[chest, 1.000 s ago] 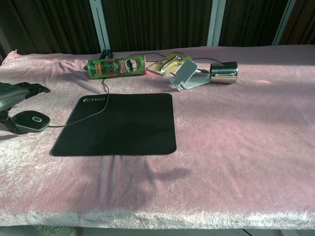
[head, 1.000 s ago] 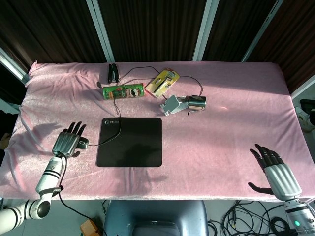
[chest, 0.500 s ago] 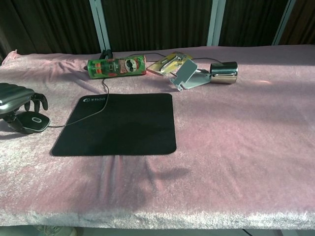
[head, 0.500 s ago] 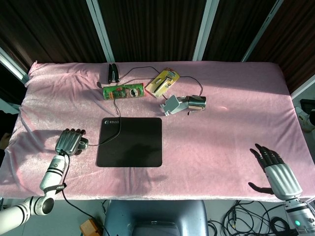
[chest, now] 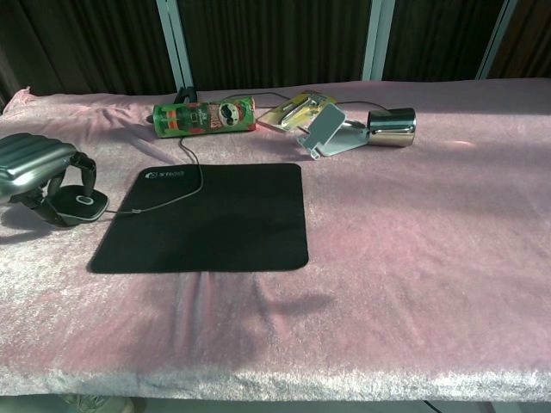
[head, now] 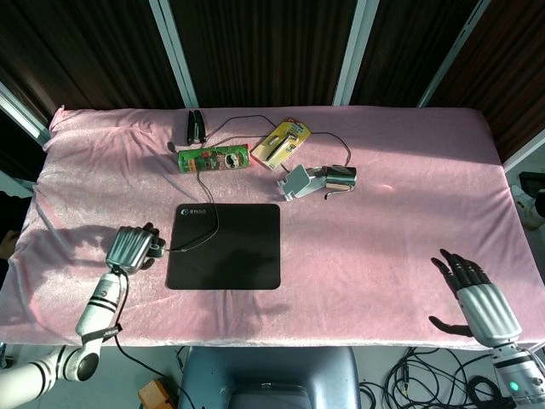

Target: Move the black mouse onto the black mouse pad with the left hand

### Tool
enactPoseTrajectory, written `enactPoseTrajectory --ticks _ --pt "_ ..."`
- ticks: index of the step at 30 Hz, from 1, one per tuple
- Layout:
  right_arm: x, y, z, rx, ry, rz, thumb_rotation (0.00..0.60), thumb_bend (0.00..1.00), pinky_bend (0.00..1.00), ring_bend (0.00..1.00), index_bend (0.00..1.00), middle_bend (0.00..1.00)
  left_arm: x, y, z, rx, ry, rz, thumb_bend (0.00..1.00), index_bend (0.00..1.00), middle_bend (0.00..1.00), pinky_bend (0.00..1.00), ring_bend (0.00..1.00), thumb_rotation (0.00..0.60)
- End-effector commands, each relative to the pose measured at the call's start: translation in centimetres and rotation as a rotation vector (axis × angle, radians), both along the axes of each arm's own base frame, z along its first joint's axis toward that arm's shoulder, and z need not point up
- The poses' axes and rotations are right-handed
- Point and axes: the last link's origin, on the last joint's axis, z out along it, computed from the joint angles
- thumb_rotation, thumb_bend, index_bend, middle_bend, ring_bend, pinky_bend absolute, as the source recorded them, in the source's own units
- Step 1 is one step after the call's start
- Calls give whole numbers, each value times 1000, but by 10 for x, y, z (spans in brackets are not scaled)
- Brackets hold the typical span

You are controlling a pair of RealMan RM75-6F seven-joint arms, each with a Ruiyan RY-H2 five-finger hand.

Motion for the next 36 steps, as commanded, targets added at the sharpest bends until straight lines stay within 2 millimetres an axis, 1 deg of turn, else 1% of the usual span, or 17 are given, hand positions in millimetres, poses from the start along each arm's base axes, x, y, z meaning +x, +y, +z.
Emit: enactPoseTrajectory --ticks 1,4,11,14,20,24,26,27,29,31,33,34,36 --pt "0 0 0 1 0 1 600 295 245 110 79 73 25 -11 -9 -29 -45 -44 197 549 720 671 604 600" --pt "0 0 0 3 1 1 600 295 245 110 79 72 41 -17 -20 -49 -48 -59 197 548 720 672 604 600" --pt "0 0 -1 16 5 5 600 295 245 110 79 72 77 -31 -62 -91 -31 -87 193 548 721 673 604 600" --pt "0 0 -1 21 6 5 600 295 245 110 79 72 90 -35 -76 -94 -28 -99 196 548 721 673 604 600" --pt "0 1 -1 31 8 11 600 295 245 110 79 72 106 -36 -91 -86 -26 -97 195 548 721 673 604 600" --pt "0 1 0 31 5 13 600 295 245 110 79 72 105 -36 -94 -72 -1 -95 195 543 713 672 600 600" --pt "0 1 0 30 5 13 600 295 245 110 79 72 103 -36 -94 -67 12 -104 197 504 666 671 573 600" --pt "0 1 0 30 4 13 600 295 245 110 79 72 102 -36 -93 -67 18 -108 198 450 601 662 534 600" --pt "0 1 -1 33 6 14 600 295 245 110 79 72 98 -36 -91 -70 24 -103 199 306 423 623 409 600" --pt "0 2 -1 34 7 14 600 296 245 110 79 72 97 -36 -89 -70 27 -103 202 114 176 543 204 600" --pt "0 1 -2 37 10 14 600 295 245 110 79 72 96 -37 -85 -73 23 -102 207 21 44 476 85 600" --pt "0 1 -2 37 10 14 600 295 246 110 79 72 95 -37 -84 -79 19 -99 209 1 11 446 42 600" --pt "0 1 -3 38 12 13 600 295 245 110 79 72 94 -39 -81 -87 8 -90 212 0 0 417 6 600"
